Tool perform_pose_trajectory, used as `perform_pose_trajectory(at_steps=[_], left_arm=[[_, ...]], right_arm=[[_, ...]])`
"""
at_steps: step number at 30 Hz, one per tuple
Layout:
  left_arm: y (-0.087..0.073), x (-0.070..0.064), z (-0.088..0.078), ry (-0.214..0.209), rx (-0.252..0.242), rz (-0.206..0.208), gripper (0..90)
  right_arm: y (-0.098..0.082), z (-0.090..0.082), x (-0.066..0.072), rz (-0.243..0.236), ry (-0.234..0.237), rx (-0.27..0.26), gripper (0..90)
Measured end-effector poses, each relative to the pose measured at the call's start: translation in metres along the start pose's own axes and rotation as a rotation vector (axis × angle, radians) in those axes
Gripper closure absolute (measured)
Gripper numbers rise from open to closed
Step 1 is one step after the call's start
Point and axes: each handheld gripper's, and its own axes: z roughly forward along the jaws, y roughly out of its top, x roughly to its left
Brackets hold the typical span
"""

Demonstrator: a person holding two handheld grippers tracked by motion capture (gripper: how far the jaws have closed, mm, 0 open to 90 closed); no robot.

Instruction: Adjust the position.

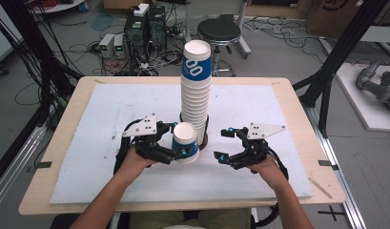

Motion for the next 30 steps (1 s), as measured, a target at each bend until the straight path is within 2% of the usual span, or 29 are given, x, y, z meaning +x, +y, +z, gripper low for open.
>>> perform_pose_trajectory(at_steps=[6, 11, 14, 22, 30], left_arm=[[0.006, -0.002, 0.010, -0.032, -0.023, 0.004, 25.6], [0.008, -0.002, 0.020, -0.062, -0.032, 0.006, 25.6], [0.009, -0.001, 0.024, -0.078, -0.035, -0.002, 25.6], [0.015, -0.004, 0.033, -0.111, -0.020, 0.014, 25.6], [0.015, -0.008, 0.040, -0.139, -0.016, 0.019, 25.7]], right_arm=[[-0.001, 0.005, 0.002, 0.015, 0.055, -0.020, 14.1], [0.000, 0.007, 0.006, 0.017, 0.075, -0.035, 14.1], [0.000, 0.010, 0.008, 0.010, 0.076, -0.028, 14.2], [-0.001, 0.019, 0.013, -0.027, 0.091, -0.043, 14.2], [-0.001, 0.025, 0.015, -0.044, 0.128, -0.055, 14.2]])
